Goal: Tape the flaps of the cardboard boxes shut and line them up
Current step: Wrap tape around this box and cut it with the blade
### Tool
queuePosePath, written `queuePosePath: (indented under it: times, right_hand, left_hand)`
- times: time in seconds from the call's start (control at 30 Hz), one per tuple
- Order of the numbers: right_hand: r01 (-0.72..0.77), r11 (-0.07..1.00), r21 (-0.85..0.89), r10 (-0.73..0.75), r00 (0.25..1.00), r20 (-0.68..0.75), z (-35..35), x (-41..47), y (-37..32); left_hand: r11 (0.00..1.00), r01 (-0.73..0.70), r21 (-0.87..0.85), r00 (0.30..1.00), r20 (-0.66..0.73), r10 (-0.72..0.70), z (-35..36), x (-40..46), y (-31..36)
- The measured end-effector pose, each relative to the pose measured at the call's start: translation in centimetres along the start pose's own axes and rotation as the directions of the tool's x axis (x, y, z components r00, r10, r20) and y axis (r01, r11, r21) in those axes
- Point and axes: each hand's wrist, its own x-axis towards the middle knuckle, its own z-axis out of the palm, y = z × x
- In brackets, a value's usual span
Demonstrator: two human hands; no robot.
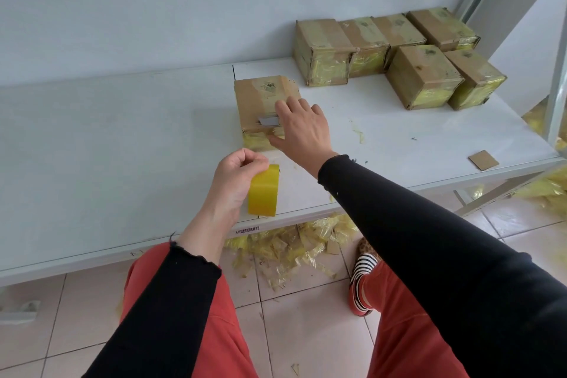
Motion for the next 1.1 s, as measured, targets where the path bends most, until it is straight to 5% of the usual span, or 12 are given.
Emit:
queuePosePath:
  times: [0.13, 0.27, 0.37, 0.47, 0.6, 0.73, 0.93, 1.03, 1.1]
  right_hand:
    - [-0.067, 0.974, 0.218, 0.050, 0.995, 0.081, -1.2, -0.7, 1.2]
    - [-0.317, 0.729, 0.607, 0.258, 0.948, 0.185, -3.0, -3.9, 2.6]
    - [-0.374, 0.609, 0.699, 0.065, 0.902, 0.426, -4.5, -7.9, 2.0]
    - [-0.400, 0.437, 0.805, -0.136, 0.856, 0.499, -5.6, -11.7, 0.5]
    - [-0.324, 0.369, 0.871, -0.197, 0.889, 0.414, -6.6, -13.9, -1.3]
    - [-0.289, 0.251, 0.924, -0.046, 0.950, 0.310, -8.3, -13.2, -1.6]
    - [-0.374, 0.068, 0.925, 0.155, 0.920, 0.360, -9.2, -11.7, -0.7]
    - [-0.440, -0.040, 0.897, 0.114, 0.890, 0.442, -9.0, -11.8, -0.6]
    - [-0.478, -0.002, 0.878, 0.093, 0.875, 0.476, -8.5, -12.3, -1.2]
  left_hand:
    - [0.997, 0.065, -0.029, 0.996, 0.063, -0.063, -1.2, -0.1, 0.3]
    - [0.998, 0.070, 0.010, 0.994, 0.079, -0.070, -1.8, 0.0, 0.4]
    - [0.997, 0.006, 0.072, 0.997, 0.071, -0.011, -1.7, -0.2, 0.3]
    - [0.989, -0.097, 0.112, 0.995, 0.031, 0.094, -1.1, -0.5, 0.4]
    - [0.998, -0.060, 0.000, 0.998, -0.005, 0.060, -0.2, -0.5, 1.8]
    - [0.986, -0.164, 0.021, 0.986, -0.042, 0.164, 1.1, 1.0, 5.6]
    - [0.956, -0.276, 0.100, 0.961, 0.010, 0.276, 3.8, 5.8, 12.3]
    - [0.971, -0.231, 0.057, 0.967, -0.094, 0.236, 3.3, 9.7, 14.5]
    - [0.976, -0.199, 0.087, 0.970, -0.122, 0.208, 2.1, 12.3, 15.9]
